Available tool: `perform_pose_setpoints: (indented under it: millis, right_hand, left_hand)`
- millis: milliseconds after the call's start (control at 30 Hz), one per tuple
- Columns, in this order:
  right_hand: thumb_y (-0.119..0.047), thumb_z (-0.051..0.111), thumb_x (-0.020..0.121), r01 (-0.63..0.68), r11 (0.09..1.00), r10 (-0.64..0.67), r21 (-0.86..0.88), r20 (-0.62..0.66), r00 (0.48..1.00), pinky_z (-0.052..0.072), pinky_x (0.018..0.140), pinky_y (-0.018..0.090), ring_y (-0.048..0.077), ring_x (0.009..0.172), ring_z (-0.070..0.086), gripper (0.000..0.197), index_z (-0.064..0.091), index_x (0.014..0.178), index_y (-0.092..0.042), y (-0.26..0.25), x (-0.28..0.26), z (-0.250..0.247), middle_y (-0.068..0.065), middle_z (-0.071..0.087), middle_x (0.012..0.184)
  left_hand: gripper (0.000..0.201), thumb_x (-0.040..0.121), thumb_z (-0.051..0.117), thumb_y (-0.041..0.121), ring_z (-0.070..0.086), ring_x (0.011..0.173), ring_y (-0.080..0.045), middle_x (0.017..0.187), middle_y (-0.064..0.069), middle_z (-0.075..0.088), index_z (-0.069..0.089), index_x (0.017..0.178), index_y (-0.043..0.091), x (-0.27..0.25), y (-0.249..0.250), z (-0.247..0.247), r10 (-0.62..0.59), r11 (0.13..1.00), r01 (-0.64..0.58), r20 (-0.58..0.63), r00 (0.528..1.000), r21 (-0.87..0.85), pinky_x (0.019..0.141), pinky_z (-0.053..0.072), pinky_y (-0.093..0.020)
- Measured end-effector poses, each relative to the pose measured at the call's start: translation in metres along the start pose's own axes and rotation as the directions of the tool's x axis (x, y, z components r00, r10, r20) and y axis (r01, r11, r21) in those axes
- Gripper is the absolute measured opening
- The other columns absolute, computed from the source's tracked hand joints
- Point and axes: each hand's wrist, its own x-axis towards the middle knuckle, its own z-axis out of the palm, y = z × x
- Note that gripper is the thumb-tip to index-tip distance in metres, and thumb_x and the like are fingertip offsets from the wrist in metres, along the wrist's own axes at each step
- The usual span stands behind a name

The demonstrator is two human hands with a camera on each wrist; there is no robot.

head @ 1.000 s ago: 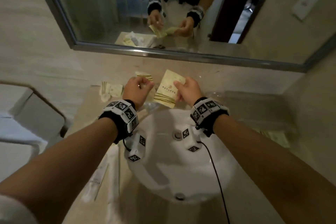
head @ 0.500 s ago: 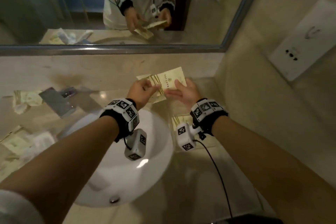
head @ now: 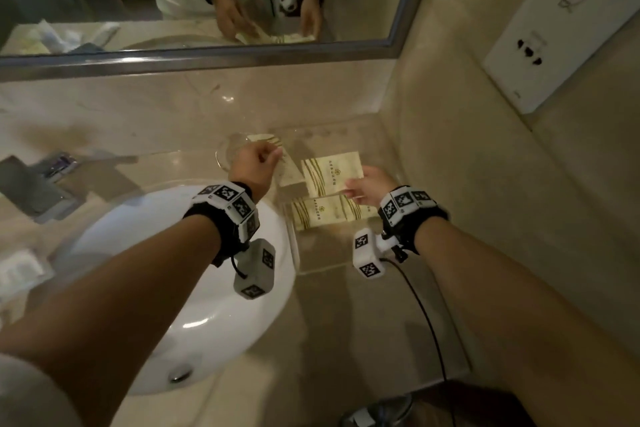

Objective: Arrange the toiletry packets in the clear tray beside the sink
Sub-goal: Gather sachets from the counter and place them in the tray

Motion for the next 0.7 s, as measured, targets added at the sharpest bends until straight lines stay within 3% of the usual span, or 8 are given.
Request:
perform_pose_setpoints:
  millis: [100,200,267,333,433,533,600,700]
  right_hand:
    - [-0.001,0.053,0.092,-0.187,0.962,0.211,-0.201,0.104,0.972,0.041,0.053,0.021,0.009,0.057,0.056,0.022,0.057,0.113,0.0,0.019,0.008,-0.004,0.006,0.063,0.075]
    - [-0.007,0.056,0.092,-0.294,0.877,0.355,-0.381,0.1,0.929,0.043,0.049,0.019,0.011,0.059,0.054,0.016,0.064,0.099,0.004,0.027,0.009,-0.001,0.005,0.064,0.073]
    - [-0.014,0.056,0.094,-0.321,0.828,0.4,-0.46,0.083,0.913,0.042,0.04,0.014,0.007,0.051,0.05,0.02,0.064,0.078,-0.005,0.027,0.008,0.006,-0.001,0.064,0.064]
    - [-0.016,0.055,0.095,-0.354,0.828,0.425,-0.435,0.074,0.902,0.043,0.045,0.014,0.007,0.05,0.05,0.029,0.061,0.068,-0.007,0.028,0.01,0.017,-0.005,0.063,0.046]
    - [-0.017,0.053,0.095,-0.345,0.857,0.386,-0.383,0.032,0.922,0.04,0.054,0.019,0.008,0.053,0.048,0.034,0.059,0.063,-0.008,0.033,0.018,0.031,-0.007,0.058,0.036]
    - [-0.015,0.056,0.094,-0.312,0.91,0.323,-0.272,-0.004,0.946,0.039,0.053,0.02,0.01,0.051,0.047,0.029,0.062,0.068,-0.002,0.038,0.027,0.037,0.002,0.059,0.057]
    - [-0.015,0.061,0.091,-0.265,0.942,0.263,-0.205,-0.033,0.964,0.042,0.055,0.022,0.013,0.051,0.049,0.024,0.064,0.075,0.004,0.043,0.031,0.04,0.005,0.059,0.06]
    - [-0.021,0.065,0.088,-0.227,0.959,0.223,-0.171,-0.042,0.974,0.045,0.055,0.024,0.011,0.041,0.054,0.028,0.064,0.066,-0.004,0.048,0.034,0.043,-0.002,0.061,0.043]
  left_hand:
    - [0.019,0.091,0.052,0.016,0.054,0.089,-0.022,0.094,-0.01,0.057,0.066,0.098,0.005,0.007,-0.014,-0.007,-0.023,1.0,0.025,-0.123,0.992,0.019,0.08,0.045,-0.03]
    - [0.017,0.089,0.053,0.015,0.056,0.104,-0.032,0.116,-0.019,0.055,0.065,0.096,0.006,0.009,-0.029,-0.009,-0.032,0.995,0.044,-0.146,0.989,0.084,0.092,0.044,-0.033]
    - [0.018,0.089,0.052,0.013,0.055,0.105,-0.033,0.121,-0.019,0.053,0.064,0.099,0.004,0.007,-0.037,-0.008,-0.042,0.994,0.057,-0.148,0.988,0.097,0.092,0.043,-0.033]
    - [0.018,0.09,0.052,0.012,0.053,0.109,-0.033,0.122,-0.019,0.052,0.064,0.101,0.003,0.006,-0.042,-0.007,-0.047,0.993,0.062,-0.156,0.987,0.098,0.095,0.041,-0.032]
    - [0.02,0.091,0.049,0.01,0.052,0.11,-0.032,0.121,-0.02,0.052,0.063,0.104,0.003,0.006,-0.044,-0.006,-0.043,0.993,0.058,-0.137,0.99,0.103,0.092,0.039,-0.029]
    - [0.022,0.091,0.045,0.006,0.053,0.11,-0.031,0.123,-0.02,0.053,0.062,0.105,0.003,0.005,-0.044,-0.005,-0.033,0.996,0.041,-0.102,0.994,0.077,0.089,0.04,-0.027]
    - [0.022,0.09,0.043,0.004,0.054,0.108,-0.031,0.122,-0.018,0.054,0.061,0.104,0.005,0.004,-0.046,-0.003,-0.025,0.998,0.03,-0.08,0.996,0.057,0.086,0.041,-0.028]
    - [0.023,0.089,0.044,0.003,0.054,0.108,-0.03,0.122,-0.014,0.056,0.057,0.108,0.008,0.003,-0.047,-0.003,-0.03,0.999,0.031,-0.055,0.998,0.019,0.081,0.04,-0.027]
